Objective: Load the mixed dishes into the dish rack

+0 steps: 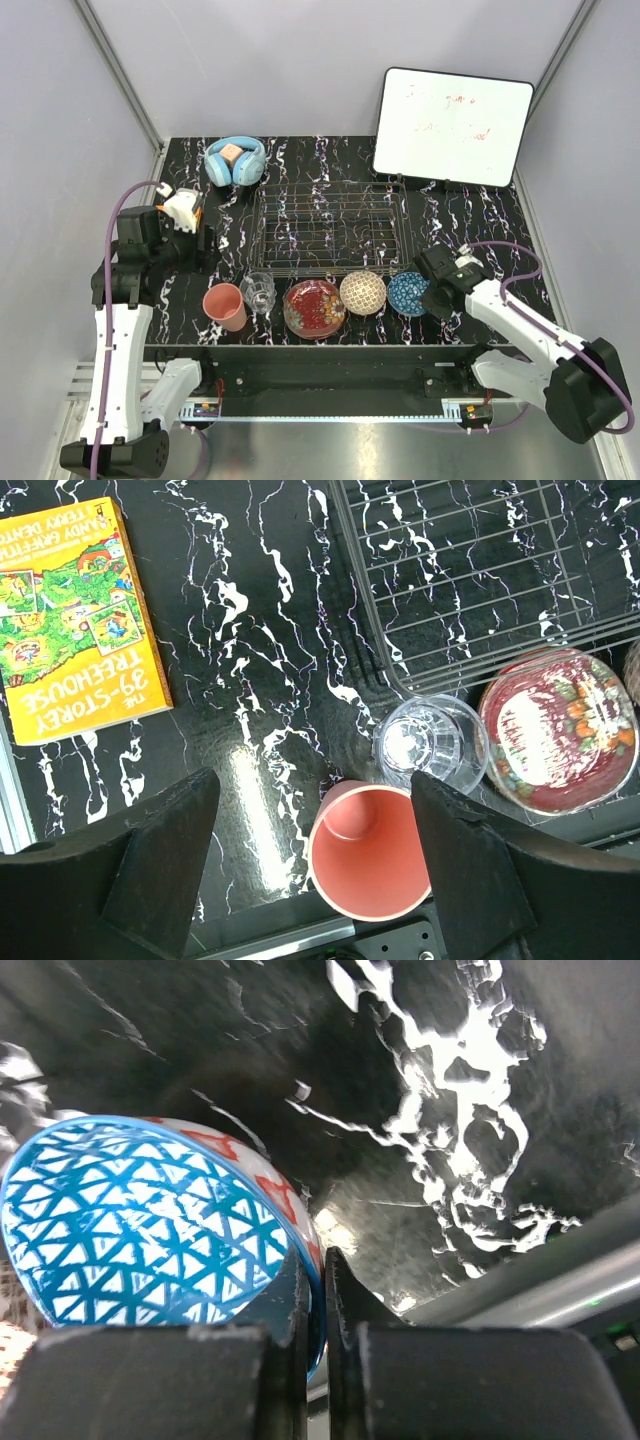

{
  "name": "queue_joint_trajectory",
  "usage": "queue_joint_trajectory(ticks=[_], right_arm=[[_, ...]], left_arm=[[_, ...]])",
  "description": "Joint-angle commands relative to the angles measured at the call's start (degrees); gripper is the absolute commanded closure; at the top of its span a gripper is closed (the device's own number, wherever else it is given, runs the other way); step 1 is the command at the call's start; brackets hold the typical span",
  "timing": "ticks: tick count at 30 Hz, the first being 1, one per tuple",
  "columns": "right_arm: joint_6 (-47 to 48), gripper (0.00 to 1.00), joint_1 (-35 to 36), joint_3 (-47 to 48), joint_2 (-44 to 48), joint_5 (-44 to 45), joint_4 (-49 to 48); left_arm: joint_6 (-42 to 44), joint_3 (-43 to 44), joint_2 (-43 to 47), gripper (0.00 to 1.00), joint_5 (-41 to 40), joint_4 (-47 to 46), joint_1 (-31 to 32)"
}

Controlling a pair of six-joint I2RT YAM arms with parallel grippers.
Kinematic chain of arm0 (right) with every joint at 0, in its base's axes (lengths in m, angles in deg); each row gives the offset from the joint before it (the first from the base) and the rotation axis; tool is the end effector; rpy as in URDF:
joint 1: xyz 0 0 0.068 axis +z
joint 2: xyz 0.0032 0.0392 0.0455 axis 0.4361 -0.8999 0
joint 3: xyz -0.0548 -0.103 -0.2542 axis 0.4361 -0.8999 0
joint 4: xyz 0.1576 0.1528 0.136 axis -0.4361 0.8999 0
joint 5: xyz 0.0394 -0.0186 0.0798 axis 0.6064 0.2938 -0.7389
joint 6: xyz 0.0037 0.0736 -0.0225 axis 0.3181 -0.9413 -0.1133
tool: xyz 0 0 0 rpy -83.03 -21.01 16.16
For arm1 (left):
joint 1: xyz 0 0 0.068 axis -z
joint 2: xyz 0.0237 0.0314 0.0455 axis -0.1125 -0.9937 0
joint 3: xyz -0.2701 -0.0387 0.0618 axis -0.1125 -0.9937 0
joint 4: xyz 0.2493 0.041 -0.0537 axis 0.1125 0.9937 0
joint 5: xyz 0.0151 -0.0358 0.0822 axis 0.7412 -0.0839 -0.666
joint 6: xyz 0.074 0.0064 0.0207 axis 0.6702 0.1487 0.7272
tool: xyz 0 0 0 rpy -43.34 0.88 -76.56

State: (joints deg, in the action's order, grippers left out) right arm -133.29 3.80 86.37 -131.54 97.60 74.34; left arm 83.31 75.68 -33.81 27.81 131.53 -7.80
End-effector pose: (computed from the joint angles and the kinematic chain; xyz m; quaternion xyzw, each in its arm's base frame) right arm 0.1540 0.0652 0.1675 0.3068 0.9334 -0.0212 0.1846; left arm 0.1553 -0.0133 0.3432 0.1107 0.8985 -0.0825 0.4166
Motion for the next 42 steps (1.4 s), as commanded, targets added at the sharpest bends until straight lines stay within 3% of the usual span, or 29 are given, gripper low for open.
queue_joint_trajectory(ticks=[1, 6, 12, 16, 22, 24, 30, 35, 42], right_arm=[[-1.2, 1.00, 3.0, 2.6, 4.1, 4.0, 2.8], [-3.6, 1.00, 6.6, 8.1, 9.8, 9.7, 11.5], [-2.9, 1.00, 10.8, 18.3, 10.3, 16.6, 19.7], [4.6, 1.00, 13.2, 28.2, 6.1, 23.0, 19.9], [23.5, 1.00, 13.3, 47.1, -15.2, 41.0, 15.7], [26.1, 1.00, 13.3, 54.1, -24.6, 49.6, 15.6], [30.1, 1.00, 12.9, 67.1, -42.1, 57.9, 16.0], [32.4, 1.00, 12.9, 70.6, -50.3, 62.7, 16.0], [33.6, 1.00, 12.9, 69.8, -55.2, 63.4, 16.1]], left_arm=[[0.9, 1.5, -0.2, 0.19, -1.3, -2.7, -0.1], [0.6, 1.4, -1.4, 0.19, -0.8, -3.3, -0.2], [0.3, 0.7, -1.4, 0.19, -0.3, -3.7, -0.2], [0.5, 0.0, -1.0, 0.19, -0.8, -4.0, -0.1], [-0.1, -1.1, -0.5, 0.19, -0.3, -4.4, -0.1], [-0.1, -1.4, 0.2, 0.19, -0.6, -4.2, -0.2], [1.1, -3.2, 2.5, 0.19, -1.8, -4.3, -0.1], [1.7, -5.7, 3.3, 0.19, -1.4, -4.6, -0.2], [1.0, -5.9, 2.4, 0.19, -0.8, -6.1, -0.1]])
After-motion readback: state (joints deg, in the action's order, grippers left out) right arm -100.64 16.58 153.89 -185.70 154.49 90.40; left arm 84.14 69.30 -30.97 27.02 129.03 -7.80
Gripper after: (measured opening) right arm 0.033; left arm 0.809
